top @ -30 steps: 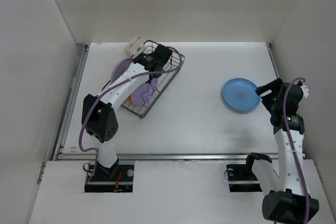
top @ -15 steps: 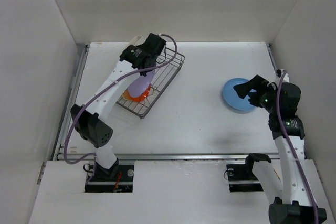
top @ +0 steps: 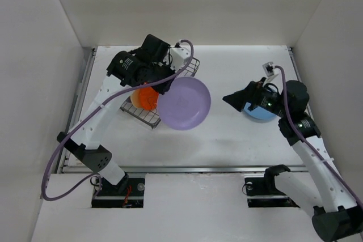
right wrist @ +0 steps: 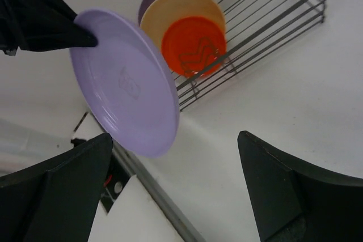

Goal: Unload the plates from the dish rack

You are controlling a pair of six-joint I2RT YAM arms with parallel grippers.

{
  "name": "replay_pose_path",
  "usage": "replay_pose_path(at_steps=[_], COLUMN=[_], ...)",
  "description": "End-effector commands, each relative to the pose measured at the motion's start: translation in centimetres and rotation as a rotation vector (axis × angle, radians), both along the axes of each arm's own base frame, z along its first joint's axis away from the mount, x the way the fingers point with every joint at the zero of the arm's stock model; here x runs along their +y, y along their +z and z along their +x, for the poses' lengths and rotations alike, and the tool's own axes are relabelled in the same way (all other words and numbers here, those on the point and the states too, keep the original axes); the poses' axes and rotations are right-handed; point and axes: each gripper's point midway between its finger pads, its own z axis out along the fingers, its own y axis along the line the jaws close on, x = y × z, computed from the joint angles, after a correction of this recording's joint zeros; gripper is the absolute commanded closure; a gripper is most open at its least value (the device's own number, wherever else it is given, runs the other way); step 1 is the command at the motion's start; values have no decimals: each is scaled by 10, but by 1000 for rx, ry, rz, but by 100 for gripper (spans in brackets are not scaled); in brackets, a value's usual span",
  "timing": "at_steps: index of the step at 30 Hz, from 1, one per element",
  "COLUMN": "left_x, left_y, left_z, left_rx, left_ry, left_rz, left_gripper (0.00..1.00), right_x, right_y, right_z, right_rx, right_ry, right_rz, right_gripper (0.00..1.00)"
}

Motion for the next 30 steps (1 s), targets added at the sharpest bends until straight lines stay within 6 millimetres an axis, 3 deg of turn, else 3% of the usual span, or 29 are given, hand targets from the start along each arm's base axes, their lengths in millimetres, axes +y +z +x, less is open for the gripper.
replay_pose_path(at_steps=[1, 3, 9, 12, 13, 16, 17, 18, 19, 20, 23, 25, 26, 27, 28, 30], left_x=[-30, -38, -41, -40, -38, -31, -29, -27, -24, -13, 2, 24, 30, 39, 40, 42], left_y=[1, -2, -6, -6, -7, -6, -5, -4, -3, 3, 16, 37, 40, 46, 46, 35], left_z=[-40, -50, -51, -50, -47, -34, -28, -22, -17, -8, 13, 27, 30, 30, 30, 29], left_rx=[138, 159, 159, 158, 148, 105, 86, 64, 46, -7, -110, -233, -259, -296, -298, -286], left_ry=[-241, -294, -303, -289, -277, -196, -169, -139, -99, -40, 110, 243, 271, 304, 305, 301], left_rz=[-109, -103, -83, -79, -66, -36, -28, -23, -15, 16, 30, 55, 67, 74, 72, 105], left_gripper=[100, 100, 100, 100, 100, 97, 86, 71, 25, 5, 0, 0, 0, 0, 0, 0], right_x=[31, 52, 85, 98, 99, 95, 92, 84, 77, 72, 44, 1, -19, -37, -71, -103], right_y=[28, 24, -12, -19, -22, -25, -27, -24, -23, -22, -25, -25, -44, -46, -51, -58], right_z=[-1, -7, 8, 4, 7, 9, 11, 16, 16, 19, 34, 58, 59, 62, 72, 75], right_rx=[-95, -78, 8, 19, 33, 44, 50, 48, 49, 63, 126, 172, 272, 300, 326, 381], right_ry=[110, 172, 146, 175, 167, 119, 99, 36, 2, -39, -245, -497, -607, -699, -845, -963], right_rz=[37, 34, -37, -57, -66, -85, -93, -91, -98, -91, -100, -116, -132, -129, -135, -104], right_gripper=[3, 3, 6, 37, 63, 99, 100, 100, 100, 100, 100, 100, 100, 100, 100, 100])
